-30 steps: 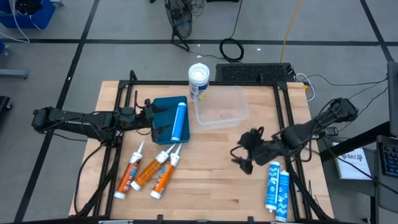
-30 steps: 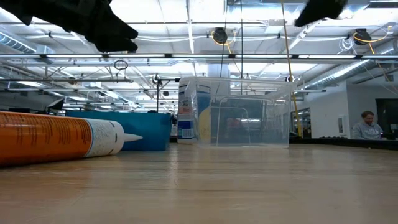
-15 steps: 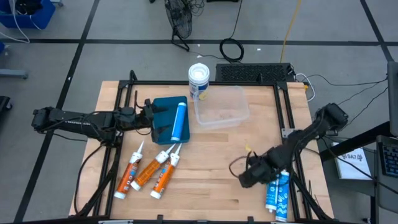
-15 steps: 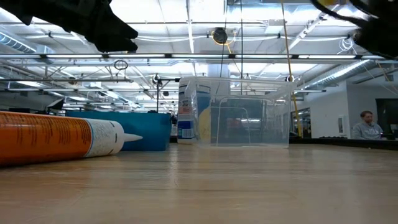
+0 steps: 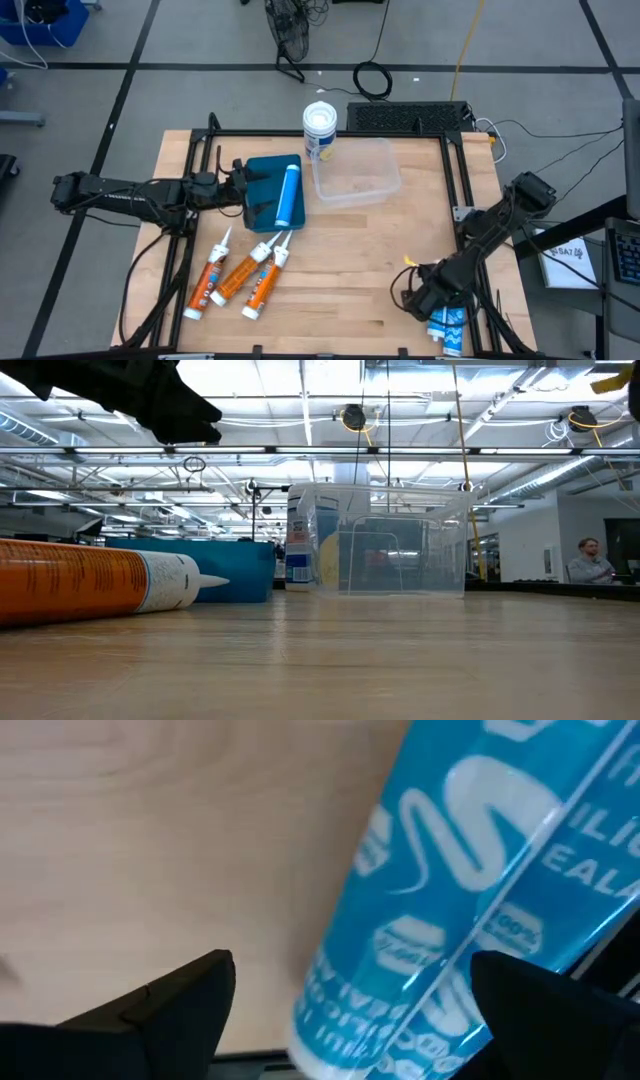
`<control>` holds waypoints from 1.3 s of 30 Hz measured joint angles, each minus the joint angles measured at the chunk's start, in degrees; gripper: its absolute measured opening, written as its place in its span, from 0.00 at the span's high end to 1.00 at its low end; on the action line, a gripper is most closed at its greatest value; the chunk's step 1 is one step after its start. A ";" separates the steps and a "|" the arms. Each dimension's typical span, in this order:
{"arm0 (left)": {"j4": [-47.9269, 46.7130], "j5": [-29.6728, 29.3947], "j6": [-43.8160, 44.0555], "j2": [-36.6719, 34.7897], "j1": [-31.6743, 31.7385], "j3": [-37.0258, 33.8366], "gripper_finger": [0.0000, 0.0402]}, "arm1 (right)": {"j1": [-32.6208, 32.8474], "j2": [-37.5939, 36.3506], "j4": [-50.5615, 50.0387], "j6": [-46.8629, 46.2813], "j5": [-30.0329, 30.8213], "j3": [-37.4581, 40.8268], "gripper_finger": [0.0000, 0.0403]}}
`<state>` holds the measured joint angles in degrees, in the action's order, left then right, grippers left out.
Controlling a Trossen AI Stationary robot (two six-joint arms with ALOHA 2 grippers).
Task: Pick & place silicon tubes, Sealant and Lysol wipes
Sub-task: Put the blue caulk tube into the blue bin
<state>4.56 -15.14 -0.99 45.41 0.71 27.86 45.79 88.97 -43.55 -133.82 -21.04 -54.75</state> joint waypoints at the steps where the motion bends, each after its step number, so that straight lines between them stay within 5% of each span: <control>1: 0.00 0.00 0.00 0.00 0.00 0.00 0.12 | 0.20 0.00 0.02 -0.10 0.01 0.41 0.06; 12: 0.00 0.00 -0.02 0.00 0.00 0.00 0.10 | -1.02 -0.02 -0.05 5.68 12.28 1.83 0.06; 23: -0.01 0.00 -0.02 0.00 0.00 0.00 0.10 | -3.40 -0.02 -1.35 14.61 31.65 1.83 0.06; 35: 0.00 0.00 -0.02 0.00 0.00 0.00 0.08 | -3.32 -4.39 13.10 23.69 28.50 1.87 0.06; 39: -0.01 0.00 -0.02 0.00 0.00 0.00 0.07 | -0.81 -4.22 26.27 25.28 29.17 1.87 0.06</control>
<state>4.55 -15.14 -1.01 45.41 0.71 27.86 44.98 84.75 -17.28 -108.54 8.14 -52.88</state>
